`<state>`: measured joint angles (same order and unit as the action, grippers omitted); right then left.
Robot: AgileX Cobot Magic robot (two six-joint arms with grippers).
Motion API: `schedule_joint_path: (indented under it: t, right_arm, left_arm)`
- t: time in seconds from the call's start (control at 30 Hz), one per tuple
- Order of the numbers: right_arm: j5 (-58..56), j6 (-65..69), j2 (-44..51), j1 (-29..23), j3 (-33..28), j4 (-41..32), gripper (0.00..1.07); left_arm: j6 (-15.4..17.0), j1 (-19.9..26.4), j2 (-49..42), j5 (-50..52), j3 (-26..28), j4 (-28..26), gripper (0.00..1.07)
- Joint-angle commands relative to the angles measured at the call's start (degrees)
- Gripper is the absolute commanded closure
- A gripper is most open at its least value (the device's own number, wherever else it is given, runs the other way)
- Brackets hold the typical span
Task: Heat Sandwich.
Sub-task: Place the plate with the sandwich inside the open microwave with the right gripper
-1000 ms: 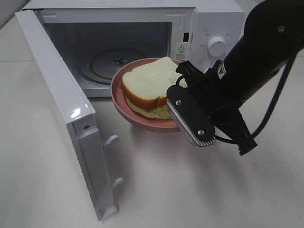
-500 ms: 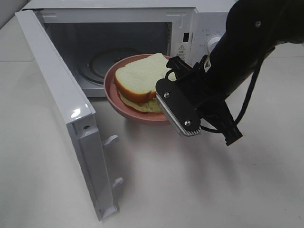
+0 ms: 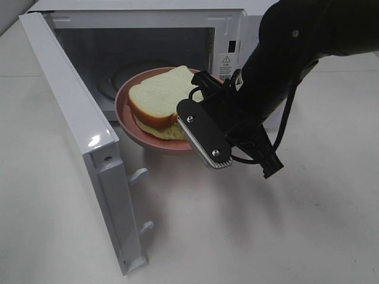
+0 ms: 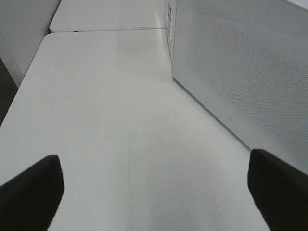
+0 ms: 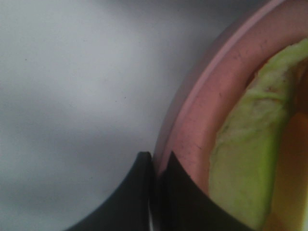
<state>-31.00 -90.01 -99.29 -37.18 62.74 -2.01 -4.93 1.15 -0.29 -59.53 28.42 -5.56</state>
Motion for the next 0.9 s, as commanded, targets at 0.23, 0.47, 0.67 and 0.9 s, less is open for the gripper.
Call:
schedule_joint_path:
  t: [0.23, 0.47, 0.67, 0.9]
  right_arm:
    - [2.0, -0.5, -0.3, -0.2, 1.5, -0.3, 1.07]
    - [1.4, -0.2, -2.1, -0.2, 2.8, -0.3, 1.07]
    - [0.9, 0.2, -4.1, -0.2, 4.6, -0.3, 1.07]
    - [1.2, 0.2, -4.2, -0.2, 5.6, -0.3, 1.07]
  left_arm:
    - [0.3, 0.2, -1.4, 0.1, -0.1, 0.1, 0.09]
    - [0.3, 0.2, -1.4, 0.1, -0.1, 0.1, 0.09]
    - [0.3, 0.2, -1.4, 0.1, -0.1, 0.1, 0.09]
    - [0.3, 0.2, -1.4, 0.1, -0.1, 0.1, 0.09]
